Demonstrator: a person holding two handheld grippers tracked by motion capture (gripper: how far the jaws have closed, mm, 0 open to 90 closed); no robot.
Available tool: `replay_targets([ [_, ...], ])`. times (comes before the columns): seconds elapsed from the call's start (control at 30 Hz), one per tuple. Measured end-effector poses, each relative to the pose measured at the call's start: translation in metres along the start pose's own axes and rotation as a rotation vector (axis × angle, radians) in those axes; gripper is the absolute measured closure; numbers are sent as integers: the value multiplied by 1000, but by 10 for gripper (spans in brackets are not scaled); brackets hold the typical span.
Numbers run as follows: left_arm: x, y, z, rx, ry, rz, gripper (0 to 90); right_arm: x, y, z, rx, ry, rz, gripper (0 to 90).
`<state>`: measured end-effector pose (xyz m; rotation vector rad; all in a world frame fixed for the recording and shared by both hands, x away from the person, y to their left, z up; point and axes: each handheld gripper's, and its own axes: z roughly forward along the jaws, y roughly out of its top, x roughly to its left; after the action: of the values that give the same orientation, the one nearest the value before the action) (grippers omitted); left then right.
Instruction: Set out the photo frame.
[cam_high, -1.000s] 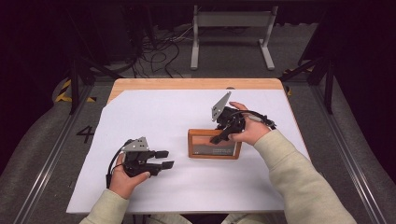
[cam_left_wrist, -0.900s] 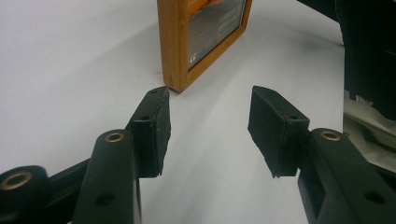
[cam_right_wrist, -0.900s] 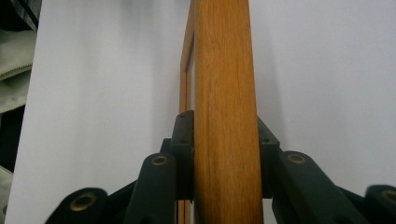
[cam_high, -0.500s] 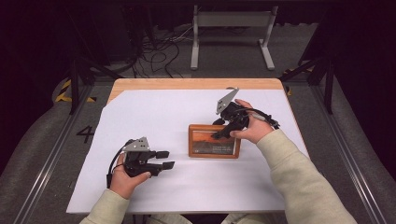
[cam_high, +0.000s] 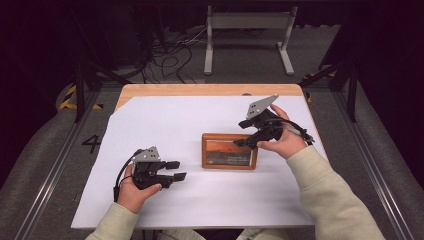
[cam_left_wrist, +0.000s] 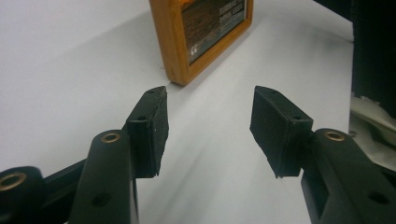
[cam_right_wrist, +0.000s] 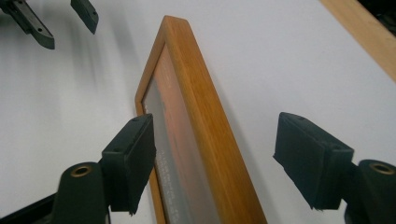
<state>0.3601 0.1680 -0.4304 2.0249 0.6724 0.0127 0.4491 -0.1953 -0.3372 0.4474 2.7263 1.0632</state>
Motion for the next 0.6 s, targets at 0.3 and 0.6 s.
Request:
replay_targets([
  [0.3,-3,2,-3,-5,34,7,418,13,-23,-45,-93,-83,79,286],
  [0.6,0,2,-6,-25,45,1,370,22,-46,-70,-139,-141,137,244],
])
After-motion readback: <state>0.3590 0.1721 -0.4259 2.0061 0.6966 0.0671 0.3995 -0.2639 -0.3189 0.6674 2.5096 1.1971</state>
